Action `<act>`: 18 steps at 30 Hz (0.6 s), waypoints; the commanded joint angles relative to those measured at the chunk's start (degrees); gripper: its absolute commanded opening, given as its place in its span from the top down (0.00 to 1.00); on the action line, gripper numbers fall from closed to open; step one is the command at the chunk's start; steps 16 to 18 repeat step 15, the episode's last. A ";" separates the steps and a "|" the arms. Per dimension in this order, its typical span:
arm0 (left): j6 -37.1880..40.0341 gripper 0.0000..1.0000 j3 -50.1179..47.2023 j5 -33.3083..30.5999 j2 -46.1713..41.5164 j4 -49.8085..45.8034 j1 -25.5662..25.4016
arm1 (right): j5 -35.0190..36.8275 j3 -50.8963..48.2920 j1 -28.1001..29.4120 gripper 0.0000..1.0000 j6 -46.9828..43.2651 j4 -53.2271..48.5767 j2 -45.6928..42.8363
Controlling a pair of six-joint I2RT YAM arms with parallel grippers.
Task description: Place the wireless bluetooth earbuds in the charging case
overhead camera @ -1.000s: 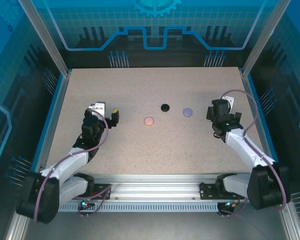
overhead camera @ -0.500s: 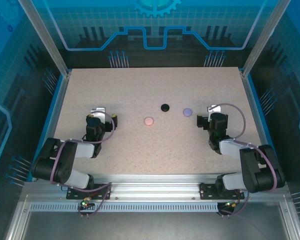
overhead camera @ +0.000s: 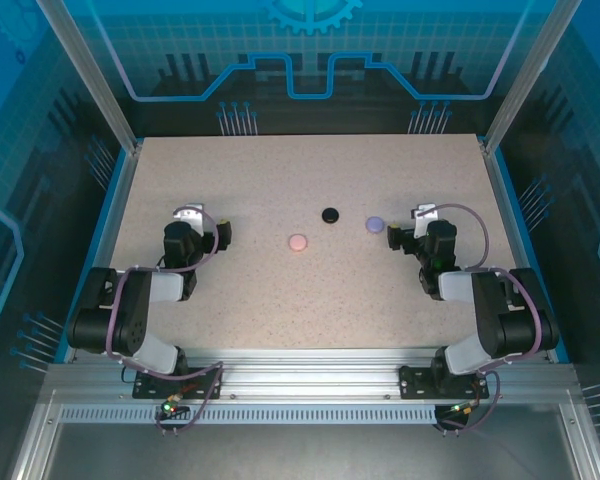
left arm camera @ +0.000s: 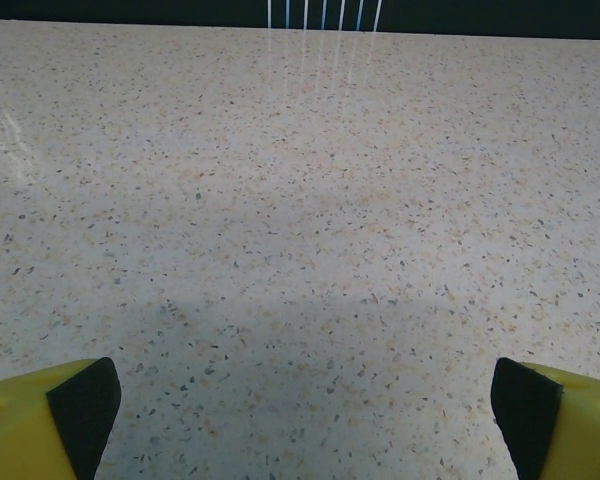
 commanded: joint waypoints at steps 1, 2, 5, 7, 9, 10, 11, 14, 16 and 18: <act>-1.02 0.01 0.60 1.77 0.16 -0.41 0.36 | -0.62 0.51 0.61 0.00 -0.53 1.42 -0.03; -1.00 0.01 0.56 1.70 0.21 -0.36 0.36 | -0.61 0.53 0.66 0.00 -0.54 1.42 0.04; -0.92 0.01 0.57 1.66 0.19 -0.27 0.36 | -1.31 0.77 0.31 0.00 -0.41 0.89 0.05; -0.91 0.01 0.62 1.67 0.17 -0.28 0.36 | -2.11 0.99 -0.09 0.00 -0.34 0.66 0.14; -0.91 0.01 0.47 1.35 0.16 -0.27 0.23 | -3.72 1.39 -0.82 0.00 -0.01 0.11 0.21; -0.91 0.01 0.52 1.27 0.19 -0.23 0.18 | -3.79 1.40 -0.83 0.00 -0.08 0.11 0.22; -0.91 0.01 0.54 1.21 0.17 -0.20 0.18 | -3.81 1.36 -0.90 0.00 -0.06 0.11 0.23; -0.91 0.01 0.41 1.06 0.12 0.04 0.06 | -3.28 0.95 -0.31 0.00 -0.53 0.77 0.14; -0.91 0.01 0.44 1.02 0.13 0.08 0.07 | -3.20 0.96 -0.30 0.00 -0.58 0.81 0.14; -0.91 0.01 0.44 1.02 0.13 0.08 0.07 | -3.20 0.96 -0.30 0.00 -0.58 0.81 0.14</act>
